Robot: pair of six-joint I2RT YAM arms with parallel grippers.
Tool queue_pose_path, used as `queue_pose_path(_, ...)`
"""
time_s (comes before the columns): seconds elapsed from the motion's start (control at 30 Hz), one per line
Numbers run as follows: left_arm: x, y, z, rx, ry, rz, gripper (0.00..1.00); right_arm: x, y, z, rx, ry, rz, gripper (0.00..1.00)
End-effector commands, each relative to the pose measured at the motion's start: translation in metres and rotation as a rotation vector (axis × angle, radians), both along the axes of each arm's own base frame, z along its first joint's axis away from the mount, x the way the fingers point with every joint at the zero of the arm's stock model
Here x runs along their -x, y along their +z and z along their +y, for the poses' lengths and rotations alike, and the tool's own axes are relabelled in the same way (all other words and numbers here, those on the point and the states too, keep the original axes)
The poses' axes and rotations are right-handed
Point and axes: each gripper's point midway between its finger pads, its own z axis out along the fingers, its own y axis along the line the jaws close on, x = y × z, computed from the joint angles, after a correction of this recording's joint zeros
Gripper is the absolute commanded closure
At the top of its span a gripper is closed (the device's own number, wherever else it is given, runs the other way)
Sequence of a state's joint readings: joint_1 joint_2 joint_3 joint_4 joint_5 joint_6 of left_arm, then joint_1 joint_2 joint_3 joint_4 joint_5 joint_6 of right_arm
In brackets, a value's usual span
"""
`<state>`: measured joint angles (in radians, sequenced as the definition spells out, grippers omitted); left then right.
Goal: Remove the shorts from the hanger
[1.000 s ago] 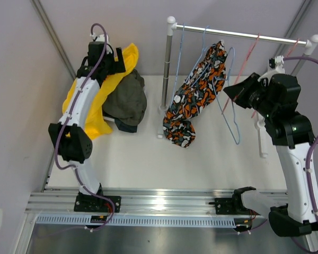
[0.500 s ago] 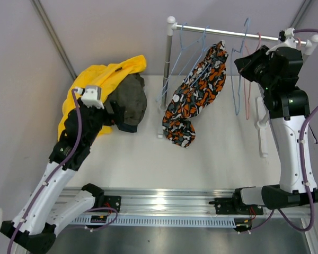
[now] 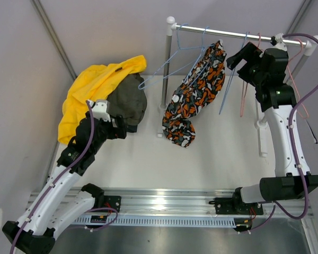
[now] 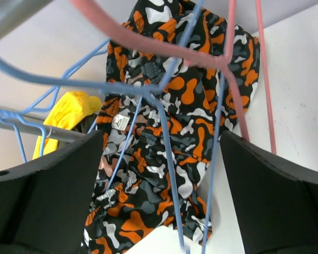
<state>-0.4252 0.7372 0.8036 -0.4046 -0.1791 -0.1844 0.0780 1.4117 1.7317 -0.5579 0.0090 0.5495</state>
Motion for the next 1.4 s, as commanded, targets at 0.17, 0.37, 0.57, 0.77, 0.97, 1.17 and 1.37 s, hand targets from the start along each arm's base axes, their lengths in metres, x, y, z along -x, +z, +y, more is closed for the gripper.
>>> queue_pose_path(0.17, -0.001, 0.015, -0.004, 0.045, -0.01, -0.046, 0.01, 0.059, 0.065, 0.029, -0.011, 0.061, -0.188, 0.01)
queue_pose_path(0.37, 0.0, 0.015, -0.005, 0.049, -0.017, -0.046, 0.01, 0.064, 0.075, 0.103, 0.018, 0.194, -0.209, 0.01)
queue_pose_path(0.57, 0.003, 0.018, -0.004, 0.052, -0.018, -0.058, 0.01, 0.035, 0.059, 0.144, 0.076, 0.226, -0.177, 0.04)
queue_pose_path(0.77, 0.005, 0.018, -0.003, 0.044, -0.024, -0.06, 0.01, -0.01, 0.023, 0.148, 0.156, 0.144, -0.11, 0.27)
queue_pose_path(0.97, 0.007, 0.018, -0.005, 0.05, -0.035, -0.062, 0.01, -0.037, 0.012, 0.148, 0.173, 0.106, -0.097, 0.47)
queue_pose_path(1.17, 0.007, 0.016, -0.008, 0.05, -0.05, -0.052, 0.01, -0.037, 0.011, 0.147, 0.157, 0.096, -0.091, 0.94)
queue_pose_path(1.37, 0.017, 0.037, -0.045, 0.089, -0.234, -0.117, 0.01, -0.002, 0.028, 0.134, 0.142, 0.075, -0.138, 1.0)
